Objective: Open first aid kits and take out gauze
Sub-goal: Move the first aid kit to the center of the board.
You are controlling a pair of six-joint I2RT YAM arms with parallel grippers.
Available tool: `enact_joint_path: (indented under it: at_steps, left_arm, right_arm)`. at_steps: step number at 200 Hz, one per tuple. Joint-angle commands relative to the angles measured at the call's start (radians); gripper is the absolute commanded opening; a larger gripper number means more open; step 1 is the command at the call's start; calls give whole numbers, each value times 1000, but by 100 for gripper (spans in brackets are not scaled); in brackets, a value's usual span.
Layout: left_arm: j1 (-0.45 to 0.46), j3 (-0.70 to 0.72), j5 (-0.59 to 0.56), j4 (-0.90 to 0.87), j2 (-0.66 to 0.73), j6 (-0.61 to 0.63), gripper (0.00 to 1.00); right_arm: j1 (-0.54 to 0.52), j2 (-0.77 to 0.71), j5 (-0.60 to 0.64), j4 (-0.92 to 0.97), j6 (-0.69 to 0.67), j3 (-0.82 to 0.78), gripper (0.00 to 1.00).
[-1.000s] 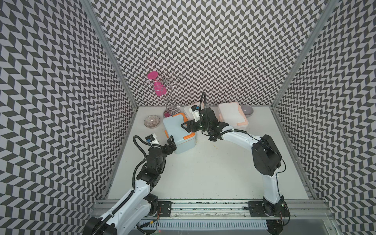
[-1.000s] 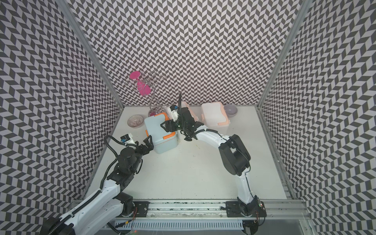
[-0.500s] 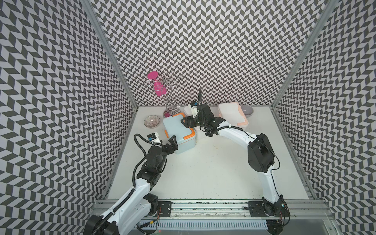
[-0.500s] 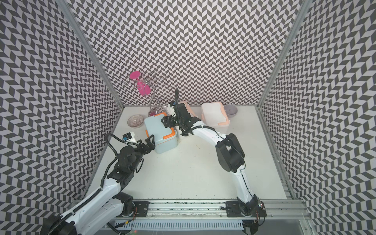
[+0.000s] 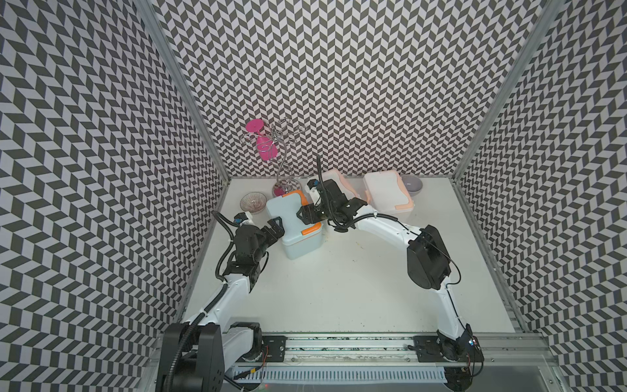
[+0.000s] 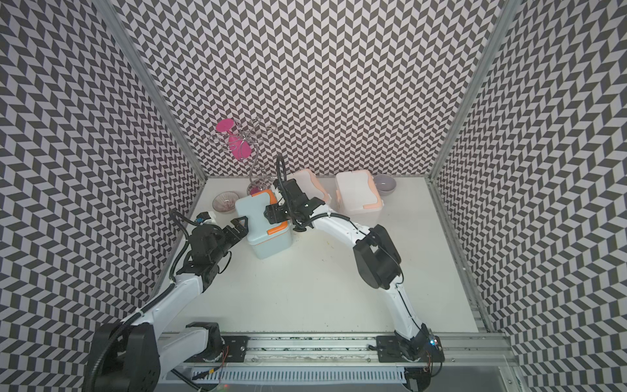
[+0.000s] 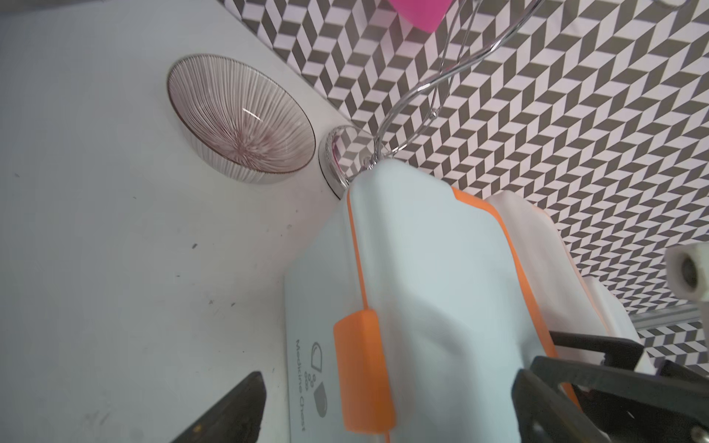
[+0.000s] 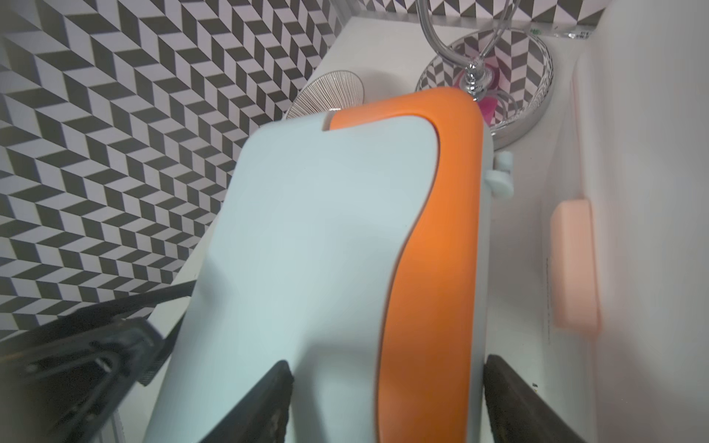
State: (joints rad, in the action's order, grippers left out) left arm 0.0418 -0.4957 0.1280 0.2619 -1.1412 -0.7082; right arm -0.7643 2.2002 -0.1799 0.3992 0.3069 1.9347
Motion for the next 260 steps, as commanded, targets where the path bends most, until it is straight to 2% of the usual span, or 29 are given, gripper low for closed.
enact_joint_path:
  at_steps: [1, 29, 57, 103, 127, 187, 228, 238, 260]
  left_arm:
    - [-13, -56, 120, 44, -56, -14, 99]
    - [5, -59, 188, 59, -90, -14, 98]
    - [112, -37, 148, 32, -46, -2, 98]
    - [272, 40, 105, -18, 42, -23, 98]
    - [361, 64, 87, -15, 60, -39, 98]
    - [577, -8, 35, -54, 0, -40, 98]
    - [677, -11, 12, -81, 24, -48, 99]
    - [700, -9, 19, -72, 24, -54, 99]
    - [738, -11, 35, -63, 11, -51, 99]
  right_arm:
    - [-4, 35, 21, 88, -8, 23, 77]
    - [-7, -4, -71, 103, -24, -10, 75]
    - [-36, -131, -171, -25, -35, -199, 73]
    - [-64, -363, -208, -169, 21, -518, 72]
    - [-75, -485, -176, -219, 55, -691, 71]
    - [-75, -811, -64, -287, 142, -1083, 72]
    - [-73, -1042, 12, -247, 191, -1249, 77]
    - [-71, -1093, 57, -224, 211, -1271, 81]
    - [-52, -1200, 176, -212, 250, -1329, 98]
